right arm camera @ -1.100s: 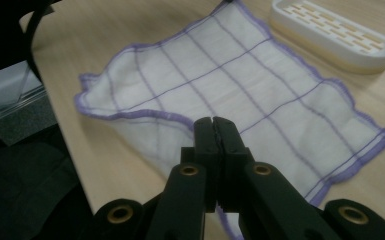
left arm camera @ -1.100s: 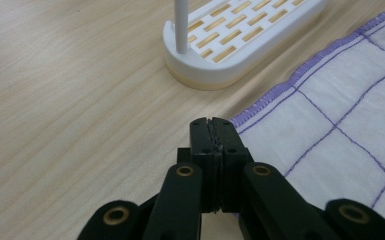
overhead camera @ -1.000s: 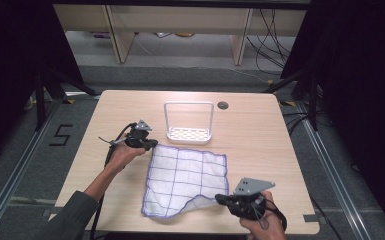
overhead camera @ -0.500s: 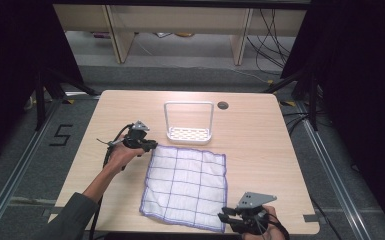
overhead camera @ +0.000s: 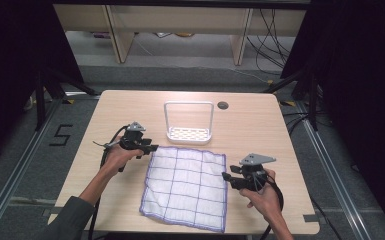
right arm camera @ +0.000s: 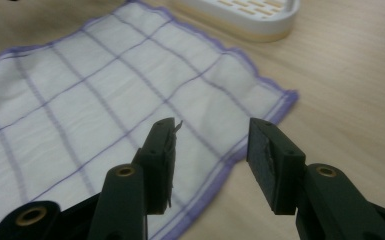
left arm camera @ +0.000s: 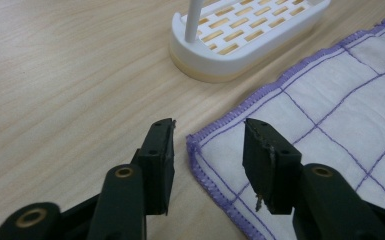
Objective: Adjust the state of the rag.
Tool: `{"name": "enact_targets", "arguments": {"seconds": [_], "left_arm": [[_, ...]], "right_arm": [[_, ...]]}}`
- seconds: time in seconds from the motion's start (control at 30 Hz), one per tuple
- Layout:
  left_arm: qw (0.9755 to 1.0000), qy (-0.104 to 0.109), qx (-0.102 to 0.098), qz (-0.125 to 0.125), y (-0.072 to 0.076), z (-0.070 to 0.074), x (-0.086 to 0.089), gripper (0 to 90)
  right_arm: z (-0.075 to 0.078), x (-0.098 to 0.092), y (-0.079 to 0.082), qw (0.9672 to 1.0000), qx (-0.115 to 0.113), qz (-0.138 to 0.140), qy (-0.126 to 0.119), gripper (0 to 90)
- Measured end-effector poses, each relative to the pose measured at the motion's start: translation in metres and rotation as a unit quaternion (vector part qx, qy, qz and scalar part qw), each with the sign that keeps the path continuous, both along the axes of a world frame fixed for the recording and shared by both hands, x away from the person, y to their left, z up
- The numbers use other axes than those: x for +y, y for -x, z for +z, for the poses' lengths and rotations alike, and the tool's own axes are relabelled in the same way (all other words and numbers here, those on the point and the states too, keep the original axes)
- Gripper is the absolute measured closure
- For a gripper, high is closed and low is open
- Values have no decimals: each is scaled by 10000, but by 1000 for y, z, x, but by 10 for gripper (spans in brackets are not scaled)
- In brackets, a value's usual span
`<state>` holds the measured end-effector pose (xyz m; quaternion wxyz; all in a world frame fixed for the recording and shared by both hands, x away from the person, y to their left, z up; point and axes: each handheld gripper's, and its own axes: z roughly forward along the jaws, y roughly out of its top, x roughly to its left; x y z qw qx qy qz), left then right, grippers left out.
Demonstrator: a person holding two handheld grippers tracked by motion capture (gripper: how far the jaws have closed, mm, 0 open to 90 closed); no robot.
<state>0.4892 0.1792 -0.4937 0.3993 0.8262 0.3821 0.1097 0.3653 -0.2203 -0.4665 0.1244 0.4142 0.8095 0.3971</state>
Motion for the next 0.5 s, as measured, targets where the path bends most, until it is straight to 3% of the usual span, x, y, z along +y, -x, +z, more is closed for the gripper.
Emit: {"name": "enact_targets", "arguments": {"seconds": [0.03, 0.1, 0.13, 0.17, 0.23, 0.43, 0.5], "left_arm": [[10000, 6, -9, 11, 0, 0, 0, 512], [10000, 4, -14, 52, -1, 0, 1, 485], [10000, -13, 10, 41, -1, 0, 1, 484], [10000, 7, -15, 58, -1, -1, 1, 490], [10000, -40, 10, 4, -1, -1, 2, 497], [10000, -58, 8, 0, -1, -2, 3, 493], [10000, -64, 15, -22, -1, -2, 2, 486]], "right_arm": [[0, -2, -7, 9999, -79, 14, 123, 533], [1, 0, -17, 9997, -30, -171, 157, 521], [0, -2, -24, 9994, -195, -108, 268, 512], [1, -1, -30, 9994, -116, -214, 257, 509], [0, 0, -39, 9989, -185, -211, 368, 509], [1, 2, -59, 9988, -114, -286, 389, 508], [2, 1, -64, 9987, 71, -409, 310, 503]]}}
